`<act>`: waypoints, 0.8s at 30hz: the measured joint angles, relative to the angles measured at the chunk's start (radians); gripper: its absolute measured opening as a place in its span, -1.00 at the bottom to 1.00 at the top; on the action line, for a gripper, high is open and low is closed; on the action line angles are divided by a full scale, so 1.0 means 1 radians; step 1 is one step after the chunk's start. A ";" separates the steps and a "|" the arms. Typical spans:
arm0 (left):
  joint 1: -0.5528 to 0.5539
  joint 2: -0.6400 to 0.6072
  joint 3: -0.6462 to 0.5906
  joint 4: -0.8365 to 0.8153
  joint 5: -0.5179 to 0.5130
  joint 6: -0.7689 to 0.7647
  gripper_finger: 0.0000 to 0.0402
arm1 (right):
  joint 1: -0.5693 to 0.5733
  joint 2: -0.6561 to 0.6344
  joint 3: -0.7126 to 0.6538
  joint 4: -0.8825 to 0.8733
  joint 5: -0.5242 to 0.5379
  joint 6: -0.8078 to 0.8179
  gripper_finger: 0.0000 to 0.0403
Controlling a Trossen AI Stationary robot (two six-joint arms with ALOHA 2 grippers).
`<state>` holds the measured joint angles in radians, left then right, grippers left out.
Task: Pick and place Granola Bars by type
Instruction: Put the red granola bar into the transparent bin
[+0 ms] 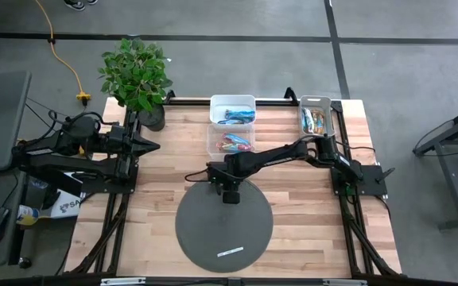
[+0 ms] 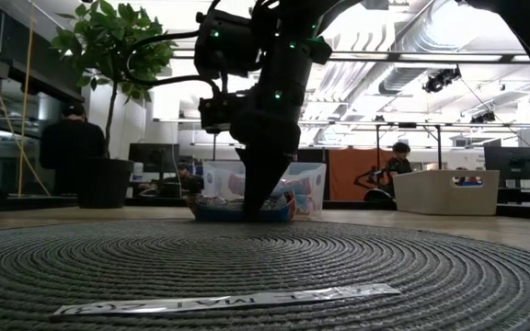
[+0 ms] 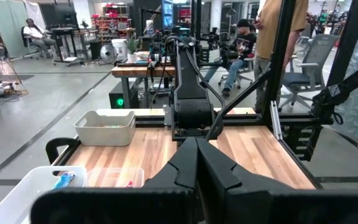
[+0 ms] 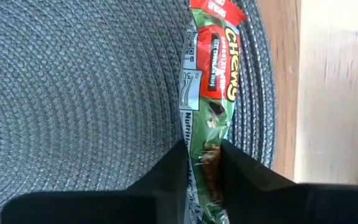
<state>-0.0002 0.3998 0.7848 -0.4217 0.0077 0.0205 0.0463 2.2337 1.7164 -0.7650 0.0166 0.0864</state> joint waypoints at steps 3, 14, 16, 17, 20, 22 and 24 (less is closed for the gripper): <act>0.000 0.000 0.000 0.000 0.000 0.000 -1.00 | 0.000 0.000 0.000 0.000 0.000 0.000 -0.74; 0.000 0.000 0.000 0.000 0.000 0.000 -1.00 | 0.001 -0.001 0.022 -0.029 -0.028 0.019 -0.79; 0.000 0.000 0.000 0.000 0.000 0.000 -1.00 | 0.001 -0.001 0.046 -0.042 -0.027 0.018 -0.79; 0.000 0.000 0.000 0.000 0.000 0.000 -1.00 | 0.001 -0.001 0.061 -0.053 -0.027 0.014 -0.79; 0.000 0.000 0.000 0.000 0.000 0.000 -1.00 | 0.000 -0.001 0.108 -0.085 -0.020 0.002 -0.79; 0.000 0.000 0.000 0.000 0.000 0.000 -1.00 | 0.000 -0.001 0.150 -0.119 -0.010 -0.003 -0.79; 0.000 0.000 0.000 0.000 0.000 0.000 -1.00 | 0.001 -0.001 0.200 -0.150 -0.010 -0.008 -0.80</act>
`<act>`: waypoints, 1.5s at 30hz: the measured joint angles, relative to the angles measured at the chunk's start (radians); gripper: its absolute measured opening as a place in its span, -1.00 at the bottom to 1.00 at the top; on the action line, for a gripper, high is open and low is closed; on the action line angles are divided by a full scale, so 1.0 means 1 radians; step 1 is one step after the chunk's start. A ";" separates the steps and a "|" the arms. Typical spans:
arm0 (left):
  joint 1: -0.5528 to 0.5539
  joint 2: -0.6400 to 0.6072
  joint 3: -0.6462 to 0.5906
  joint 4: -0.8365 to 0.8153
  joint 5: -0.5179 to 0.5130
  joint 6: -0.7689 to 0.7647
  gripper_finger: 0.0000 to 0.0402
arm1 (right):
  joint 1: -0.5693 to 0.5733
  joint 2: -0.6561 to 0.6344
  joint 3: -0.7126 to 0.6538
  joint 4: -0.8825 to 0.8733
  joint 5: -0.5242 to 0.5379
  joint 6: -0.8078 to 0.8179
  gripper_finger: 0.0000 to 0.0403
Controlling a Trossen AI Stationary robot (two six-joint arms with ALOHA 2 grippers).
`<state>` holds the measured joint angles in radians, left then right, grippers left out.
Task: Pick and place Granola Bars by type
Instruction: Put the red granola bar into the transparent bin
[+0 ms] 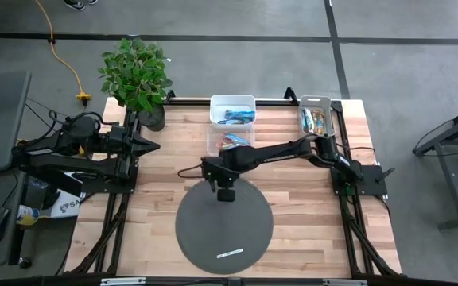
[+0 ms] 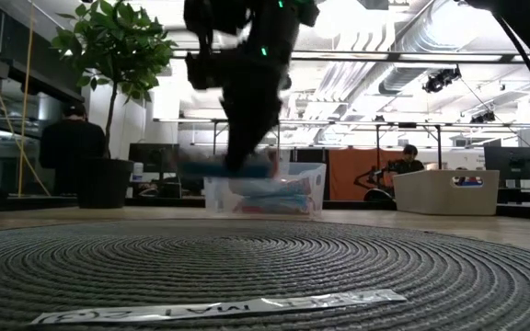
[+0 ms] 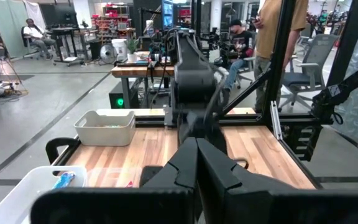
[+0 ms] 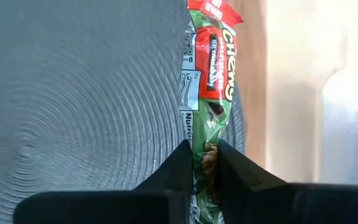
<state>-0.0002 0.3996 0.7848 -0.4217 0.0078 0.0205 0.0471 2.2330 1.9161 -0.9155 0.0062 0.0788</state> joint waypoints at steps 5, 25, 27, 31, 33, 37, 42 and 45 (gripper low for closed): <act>0.000 0.000 0.000 0.000 0.000 0.000 -1.00 | 0.000 0.000 0.148 -0.101 0.002 -0.001 -0.80; 0.000 0.000 0.000 0.000 0.000 0.000 -1.00 | -0.047 -0.166 0.361 -0.188 0.197 -0.019 -0.82; 0.000 0.000 0.000 0.000 0.000 0.000 -1.00 | -0.067 -0.186 0.360 -0.205 0.232 -0.019 -0.82; 0.000 0.000 0.000 0.000 0.000 0.000 -1.00 | -0.119 -0.209 0.360 -0.251 0.298 -0.019 -0.81; 0.000 0.000 0.000 0.000 0.000 0.000 -1.00 | -0.150 -0.212 0.360 -0.273 0.314 -0.031 -0.81; 0.000 0.000 0.000 0.000 0.000 0.000 -1.00 | -0.210 -0.212 0.360 -0.280 0.327 -0.120 -0.81; 0.000 0.000 0.000 0.000 0.000 0.000 -1.00 | -0.272 -0.193 0.360 -0.284 0.320 -0.308 -0.81; 0.000 0.000 0.000 0.000 0.000 0.000 -1.00 | -0.303 -0.173 0.360 -0.284 0.324 -0.376 -0.81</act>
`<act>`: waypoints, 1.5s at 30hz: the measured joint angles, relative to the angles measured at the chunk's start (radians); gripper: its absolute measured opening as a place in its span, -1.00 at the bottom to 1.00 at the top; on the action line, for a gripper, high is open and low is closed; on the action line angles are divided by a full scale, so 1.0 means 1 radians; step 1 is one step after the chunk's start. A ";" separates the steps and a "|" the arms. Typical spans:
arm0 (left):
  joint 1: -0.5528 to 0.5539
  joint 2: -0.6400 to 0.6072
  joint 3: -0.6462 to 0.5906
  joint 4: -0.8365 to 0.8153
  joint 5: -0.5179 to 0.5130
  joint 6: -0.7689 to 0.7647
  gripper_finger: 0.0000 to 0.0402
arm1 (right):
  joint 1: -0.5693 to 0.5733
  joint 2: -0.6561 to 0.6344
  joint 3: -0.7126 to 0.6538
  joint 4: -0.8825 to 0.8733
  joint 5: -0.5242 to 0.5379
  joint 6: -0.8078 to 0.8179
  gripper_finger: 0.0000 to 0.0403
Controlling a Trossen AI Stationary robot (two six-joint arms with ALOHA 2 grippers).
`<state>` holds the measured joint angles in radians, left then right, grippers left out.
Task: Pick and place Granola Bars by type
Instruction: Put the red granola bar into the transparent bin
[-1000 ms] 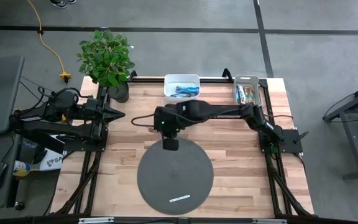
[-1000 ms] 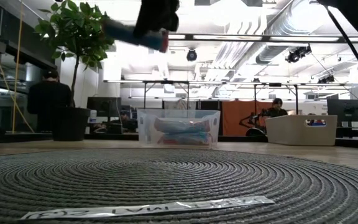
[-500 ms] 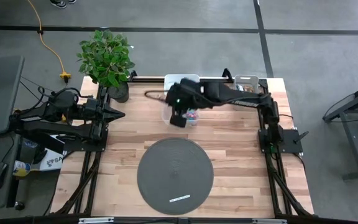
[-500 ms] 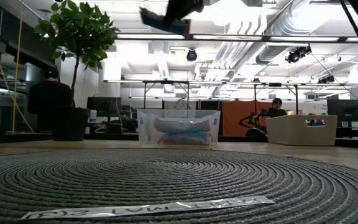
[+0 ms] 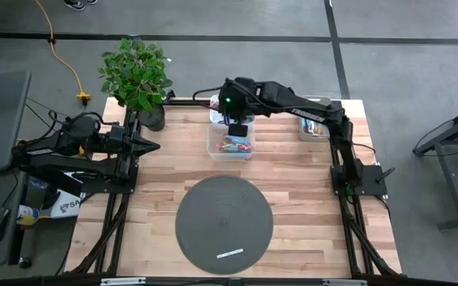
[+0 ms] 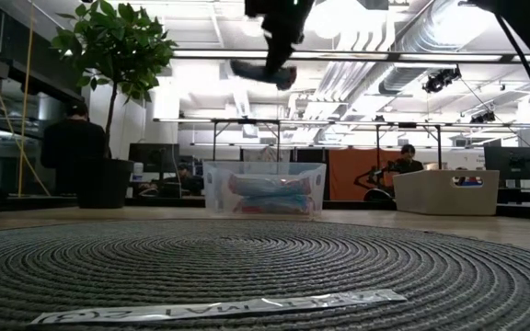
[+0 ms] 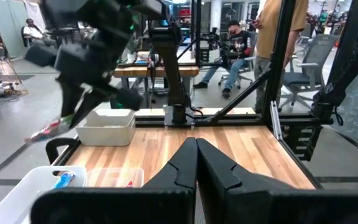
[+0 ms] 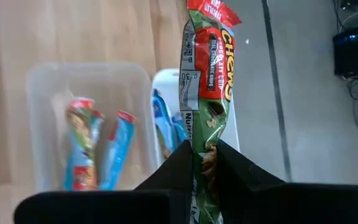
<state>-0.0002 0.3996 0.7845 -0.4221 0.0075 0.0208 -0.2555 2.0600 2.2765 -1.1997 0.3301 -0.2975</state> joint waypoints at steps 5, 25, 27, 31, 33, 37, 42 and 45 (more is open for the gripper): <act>0.000 0.000 0.000 0.000 0.000 0.000 -1.00 | -0.048 0.053 0.000 0.001 -0.014 -0.049 -0.80; 0.000 0.000 0.000 0.000 0.000 0.000 -1.00 | -0.108 0.244 -0.002 -0.063 -0.443 -0.044 -0.80; 0.000 0.000 0.000 0.000 0.000 0.000 -1.00 | -0.106 0.255 -0.002 -0.061 -0.441 -0.044 -0.80; 0.000 0.000 0.000 0.000 0.000 0.000 -1.00 | -0.104 0.265 -0.023 -0.047 -0.423 -0.041 -0.80; 0.000 0.000 0.000 0.000 0.000 0.000 -1.00 | -0.104 0.265 -0.051 -0.048 -0.433 -0.035 -0.80; 0.000 0.000 0.000 0.000 0.000 0.000 -1.00 | -0.104 0.266 -0.128 -0.069 -0.445 -0.033 -0.80; 0.000 0.000 0.000 0.000 0.000 0.000 -1.00 | -0.104 0.266 -0.217 -0.076 -0.449 -0.033 -0.80; 0.000 0.000 0.000 0.000 0.000 0.000 -1.00 | -0.104 0.266 -0.261 -0.067 -0.453 -0.032 -0.81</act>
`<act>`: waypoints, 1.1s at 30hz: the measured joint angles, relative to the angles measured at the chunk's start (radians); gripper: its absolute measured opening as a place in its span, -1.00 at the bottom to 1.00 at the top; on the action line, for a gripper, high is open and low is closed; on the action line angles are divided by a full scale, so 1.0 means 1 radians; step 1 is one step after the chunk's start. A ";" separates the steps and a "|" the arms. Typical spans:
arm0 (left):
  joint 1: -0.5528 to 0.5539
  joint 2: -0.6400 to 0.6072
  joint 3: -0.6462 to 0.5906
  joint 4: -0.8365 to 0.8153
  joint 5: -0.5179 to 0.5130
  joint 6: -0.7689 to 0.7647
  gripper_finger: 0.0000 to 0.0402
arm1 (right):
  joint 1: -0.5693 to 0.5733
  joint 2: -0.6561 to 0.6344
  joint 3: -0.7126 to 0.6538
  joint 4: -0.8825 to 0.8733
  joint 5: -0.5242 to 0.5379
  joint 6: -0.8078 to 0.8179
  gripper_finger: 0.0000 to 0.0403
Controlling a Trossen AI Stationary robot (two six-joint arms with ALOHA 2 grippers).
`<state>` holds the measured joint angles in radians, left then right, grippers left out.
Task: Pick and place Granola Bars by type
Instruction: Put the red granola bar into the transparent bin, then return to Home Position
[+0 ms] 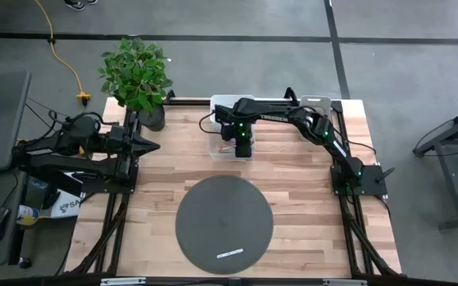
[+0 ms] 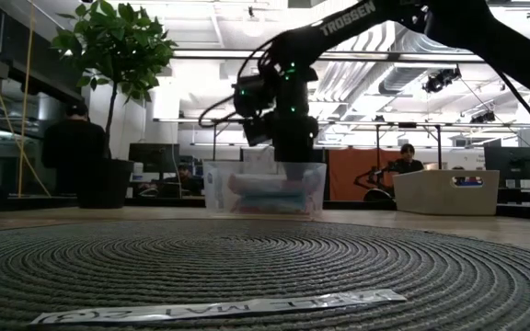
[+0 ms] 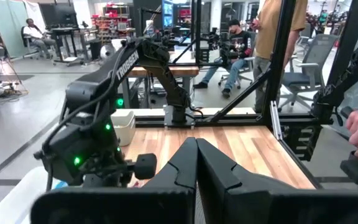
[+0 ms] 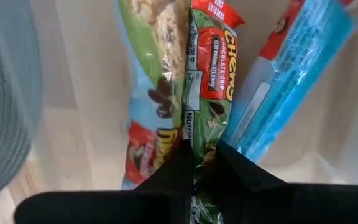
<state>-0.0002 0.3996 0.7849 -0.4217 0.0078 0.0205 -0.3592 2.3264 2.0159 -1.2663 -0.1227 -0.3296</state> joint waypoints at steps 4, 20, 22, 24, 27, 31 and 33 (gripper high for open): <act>0.000 0.000 0.000 0.000 0.000 0.000 -1.00 | 0.000 0.000 -0.030 0.008 -0.011 0.017 -0.81; 0.000 0.000 0.000 0.000 0.000 0.000 -1.00 | 0.000 -0.006 -0.035 0.029 -0.083 0.086 -0.41; 0.000 0.000 0.000 0.000 0.000 0.000 -1.00 | 0.000 -0.015 -0.035 0.031 -0.096 0.087 -0.31; 0.000 0.000 0.000 0.000 0.000 0.000 -1.00 | 0.000 -0.025 -0.035 0.032 -0.096 0.090 -0.22; 0.000 0.000 0.000 0.000 0.000 0.000 -1.00 | 0.000 -0.041 -0.035 0.034 -0.093 0.094 -0.13; 0.000 0.000 0.000 0.000 0.000 0.000 -1.00 | 0.001 -0.078 -0.035 0.038 -0.083 0.121 -0.08; 0.000 0.000 0.000 0.000 0.000 0.000 -1.00 | 0.002 -0.101 -0.035 0.038 -0.060 0.127 -0.08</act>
<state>-0.0002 0.3996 0.7849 -0.4221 0.0078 0.0208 -0.3569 2.2253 1.9812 -1.2286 -0.1824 -0.2028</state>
